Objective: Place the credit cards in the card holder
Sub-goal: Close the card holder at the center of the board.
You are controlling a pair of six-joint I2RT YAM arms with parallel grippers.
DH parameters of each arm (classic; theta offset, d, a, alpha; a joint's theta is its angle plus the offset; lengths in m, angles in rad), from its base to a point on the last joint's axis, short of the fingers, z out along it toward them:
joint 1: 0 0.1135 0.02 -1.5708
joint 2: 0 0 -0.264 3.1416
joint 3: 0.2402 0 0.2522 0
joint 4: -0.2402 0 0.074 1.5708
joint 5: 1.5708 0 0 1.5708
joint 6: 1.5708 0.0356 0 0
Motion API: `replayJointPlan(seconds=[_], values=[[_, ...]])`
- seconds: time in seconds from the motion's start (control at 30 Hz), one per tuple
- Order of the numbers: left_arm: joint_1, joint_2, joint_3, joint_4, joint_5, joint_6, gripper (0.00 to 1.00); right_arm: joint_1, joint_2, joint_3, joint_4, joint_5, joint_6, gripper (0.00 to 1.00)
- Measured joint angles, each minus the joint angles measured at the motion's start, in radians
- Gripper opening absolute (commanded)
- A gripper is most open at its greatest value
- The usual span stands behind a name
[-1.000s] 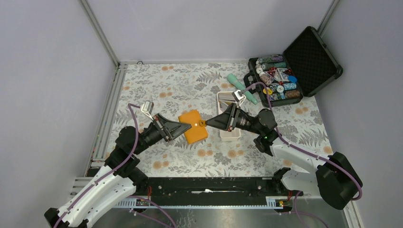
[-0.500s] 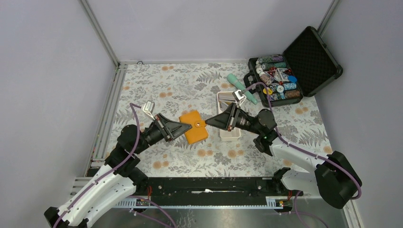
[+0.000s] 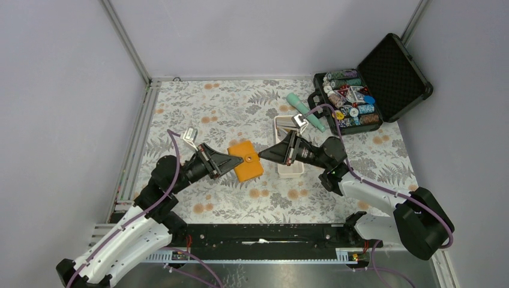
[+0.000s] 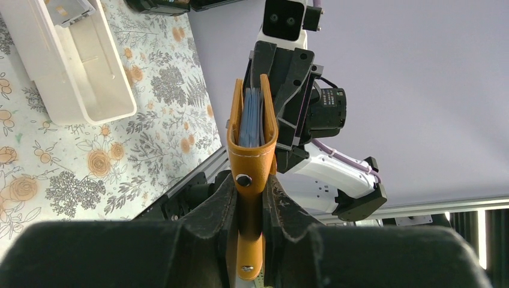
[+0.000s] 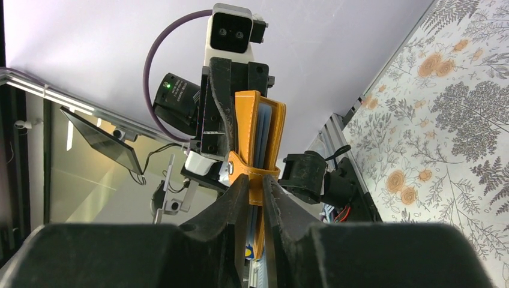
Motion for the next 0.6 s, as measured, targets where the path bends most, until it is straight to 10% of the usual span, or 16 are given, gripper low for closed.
replayJointPlan(seconds=[0.3, 0.6], values=[[0.000, 0.017, 0.006, -0.005, -0.008, 0.000, 0.00, -0.003, 0.004, 0.008, -0.027, 0.000, -0.026, 0.20], [0.000, 0.017, 0.006, -0.023, -0.013, 0.000, 0.00, -0.003, 0.003, 0.010, -0.062, -0.001, -0.046, 0.43]])
